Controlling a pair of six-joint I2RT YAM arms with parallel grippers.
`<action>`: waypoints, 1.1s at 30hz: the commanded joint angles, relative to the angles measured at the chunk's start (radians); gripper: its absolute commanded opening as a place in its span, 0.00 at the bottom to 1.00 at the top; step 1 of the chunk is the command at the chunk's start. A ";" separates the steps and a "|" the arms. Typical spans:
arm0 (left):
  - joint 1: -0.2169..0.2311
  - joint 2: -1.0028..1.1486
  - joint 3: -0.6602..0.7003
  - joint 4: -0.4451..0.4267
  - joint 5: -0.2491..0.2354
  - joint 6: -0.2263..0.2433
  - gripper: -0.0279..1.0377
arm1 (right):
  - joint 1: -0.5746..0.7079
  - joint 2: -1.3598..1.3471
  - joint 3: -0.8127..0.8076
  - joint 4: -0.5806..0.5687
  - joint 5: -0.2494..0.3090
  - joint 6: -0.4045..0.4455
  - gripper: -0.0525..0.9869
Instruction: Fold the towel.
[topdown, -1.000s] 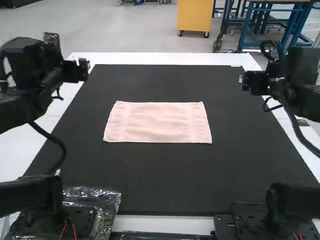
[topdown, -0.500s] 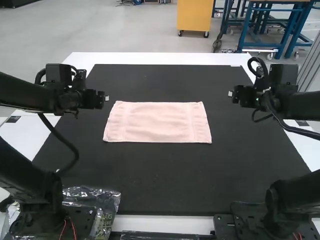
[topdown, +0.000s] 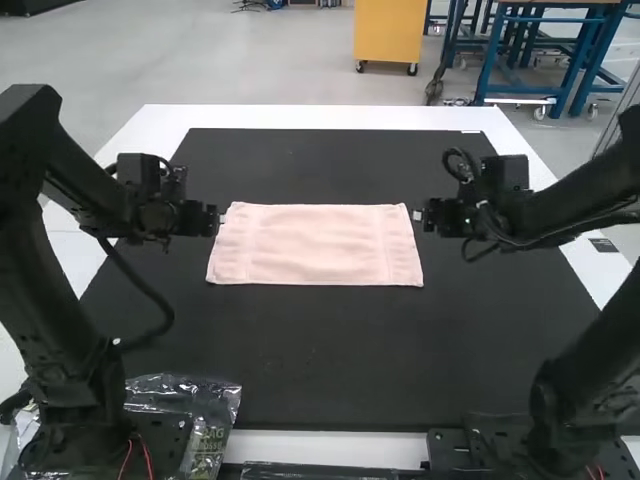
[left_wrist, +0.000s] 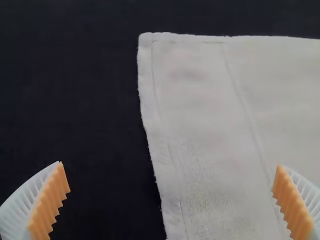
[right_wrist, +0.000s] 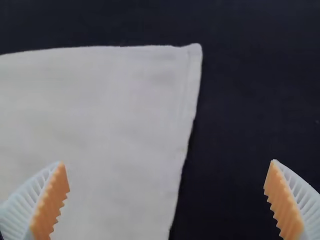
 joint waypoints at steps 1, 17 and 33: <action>0.007 0.054 0.052 0.029 0.011 0.031 0.93 | 0.036 0.072 0.068 0.031 0.026 0.007 0.91; 0.012 0.289 0.206 0.083 0.011 0.088 0.92 | 0.062 0.430 0.276 0.132 0.031 -0.007 0.91; 0.010 0.439 0.317 0.087 0.007 0.109 0.92 | 0.050 0.586 0.399 0.139 0.032 -0.047 0.91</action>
